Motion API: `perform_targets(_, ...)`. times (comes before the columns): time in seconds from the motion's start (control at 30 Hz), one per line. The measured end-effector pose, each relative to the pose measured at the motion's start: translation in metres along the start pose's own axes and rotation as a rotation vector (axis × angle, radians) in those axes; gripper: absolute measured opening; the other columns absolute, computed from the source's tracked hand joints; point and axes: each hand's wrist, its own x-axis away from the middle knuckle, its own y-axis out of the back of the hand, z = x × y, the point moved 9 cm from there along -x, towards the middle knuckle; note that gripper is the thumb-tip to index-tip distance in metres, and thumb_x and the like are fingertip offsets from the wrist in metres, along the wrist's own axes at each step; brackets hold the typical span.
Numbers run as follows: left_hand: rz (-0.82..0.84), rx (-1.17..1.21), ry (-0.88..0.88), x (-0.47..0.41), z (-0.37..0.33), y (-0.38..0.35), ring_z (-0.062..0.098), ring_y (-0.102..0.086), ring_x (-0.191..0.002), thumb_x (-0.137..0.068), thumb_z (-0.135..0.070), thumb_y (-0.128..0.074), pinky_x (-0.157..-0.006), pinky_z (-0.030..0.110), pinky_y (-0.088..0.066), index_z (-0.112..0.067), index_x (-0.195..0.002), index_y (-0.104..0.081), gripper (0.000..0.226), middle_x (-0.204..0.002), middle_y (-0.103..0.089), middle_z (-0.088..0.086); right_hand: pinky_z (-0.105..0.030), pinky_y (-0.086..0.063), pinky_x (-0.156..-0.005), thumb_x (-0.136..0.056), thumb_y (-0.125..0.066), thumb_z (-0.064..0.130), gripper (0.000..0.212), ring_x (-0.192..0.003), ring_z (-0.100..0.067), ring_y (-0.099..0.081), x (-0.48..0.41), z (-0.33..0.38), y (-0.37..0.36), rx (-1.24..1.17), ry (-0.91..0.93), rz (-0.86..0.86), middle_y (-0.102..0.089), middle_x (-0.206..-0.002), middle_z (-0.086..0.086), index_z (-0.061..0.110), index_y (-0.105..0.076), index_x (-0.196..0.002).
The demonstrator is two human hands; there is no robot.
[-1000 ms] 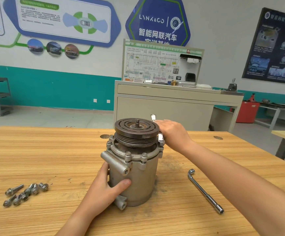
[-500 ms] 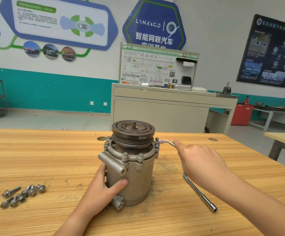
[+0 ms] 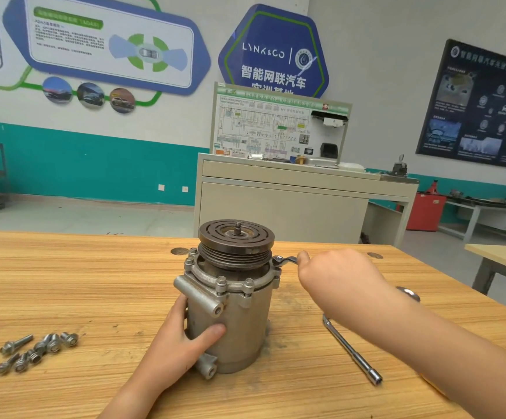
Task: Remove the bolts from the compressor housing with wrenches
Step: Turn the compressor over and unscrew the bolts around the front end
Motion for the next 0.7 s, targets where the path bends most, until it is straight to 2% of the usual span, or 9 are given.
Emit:
perform_targets(0.1, 0.004, 0.017, 0.004, 0.000, 0.000, 0.000, -0.029, -0.047, -0.091, -0.076, -0.025, -0.075, -0.066, -0.002, -0.039, -0.049, -0.107, -0.042, 0.051, -0.107, -0.056, -0.026, -0.027, -0.021, -0.039, -0.085, -0.039, -0.003, 0.049, -0.047, -0.014, -0.028, -0.001, -0.013, -0.004, 0.013, 0.033, -0.029, -0.031, -0.059, 0.002, 0.008, -0.037, -0.133)
perform_targets(0.23, 0.009, 0.033, 0.015, 0.000, 0.001, -0.001, -0.023, -0.052, -0.092, -0.075, -0.027, -0.075, -0.066, 0.000, -0.041, -0.048, -0.107, -0.044, 0.050, -0.105, -0.057, -0.025, -0.026, -0.027, -0.040, -0.088, -0.036, 0.000, 0.063, -0.050, -0.014, -0.034, -0.004, -0.018, -0.019, -0.010, 0.059, -0.062, -0.038, -0.061, 0.003, 0.012, -0.013, -0.145)
perform_targets(0.33, 0.010, 0.033, 0.010, 0.000, 0.001, -0.001, -0.022, -0.052, -0.095, -0.075, -0.027, -0.075, -0.068, 0.004, -0.043, -0.048, -0.107, -0.043, 0.050, -0.108, -0.056, -0.026, -0.027, -0.022, -0.039, -0.087, -0.037, -0.002, 0.067, -0.050, -0.014, -0.037, -0.010, -0.027, -0.021, 0.037, 0.087, -0.122, -0.039, -0.062, 0.005, 0.018, -0.011, -0.146)
perform_targets(0.43, 0.011, 0.010, 0.003, 0.000, 0.001, 0.000, -0.019, -0.051, -0.099, -0.076, -0.028, -0.075, -0.072, 0.008, -0.043, -0.050, -0.107, -0.042, 0.051, -0.110, -0.054, -0.028, -0.026, -0.023, -0.042, -0.088, -0.039, 0.000, 0.054, -0.066, -0.022, -0.055, -0.023, -0.043, -0.030, 0.070, 0.090, -0.170, -0.053, -0.075, 0.002, 0.019, -0.027, -0.137)
perform_targets(0.5, 0.011, 0.007, -0.006, 0.000, -0.001, 0.000, -0.025, -0.047, -0.099, -0.076, -0.028, -0.076, -0.072, 0.006, -0.042, -0.051, -0.108, -0.041, 0.052, -0.111, -0.055, -0.027, -0.028, -0.035, -0.050, -0.088, -0.042, 0.000, 0.041, -0.078, -0.023, -0.060, -0.036, -0.047, -0.037, 0.037, 0.066, -0.216, -0.060, -0.088, 0.000, 0.016, -0.038, -0.126)
perform_targets(0.57, 0.017, 0.027, 0.003, 0.000, -0.001, 0.000, -0.018, -0.050, -0.103, -0.072, -0.037, -0.078, -0.073, 0.009, -0.042, -0.051, -0.109, -0.040, 0.054, -0.113, -0.055, -0.025, -0.028, -0.047, -0.052, -0.081, -0.056, -0.005, 0.029, -0.069, -0.022, -0.063, -0.049, -0.044, -0.039, -0.009, 0.034, -0.347, -0.065, -0.081, -0.004, 0.008, -0.056, -0.106)
perform_targets(0.63, 0.019, 0.043, 0.015, 0.000, -0.001, 0.000, -0.008, -0.055, -0.104, -0.064, -0.048, -0.078, -0.073, 0.011, -0.043, -0.052, -0.110, -0.040, 0.059, -0.112, -0.055, -0.024, -0.028, -0.049, -0.039, -0.059, -0.073, -0.015, 0.025, -0.050, -0.023, -0.062, -0.056, -0.039, -0.035, -0.226, 0.008, -0.564, -0.065, -0.062, -0.008, 0.001, -0.066, -0.077)
perform_targets(0.7, 0.023, 0.034, 0.013, 0.000, -0.001, 0.000, -0.015, -0.053, -0.102, -0.057, -0.050, -0.073, -0.073, 0.008, -0.043, -0.051, -0.112, -0.041, 0.063, -0.113, -0.057, -0.022, -0.031, -0.052, -0.042, -0.056, -0.073, -0.017, 0.024, -0.052, -0.025, -0.065, -0.065, -0.028, -0.029, -0.423, 0.026, -0.695, -0.068, -0.064, -0.011, -0.001, -0.070, -0.073)
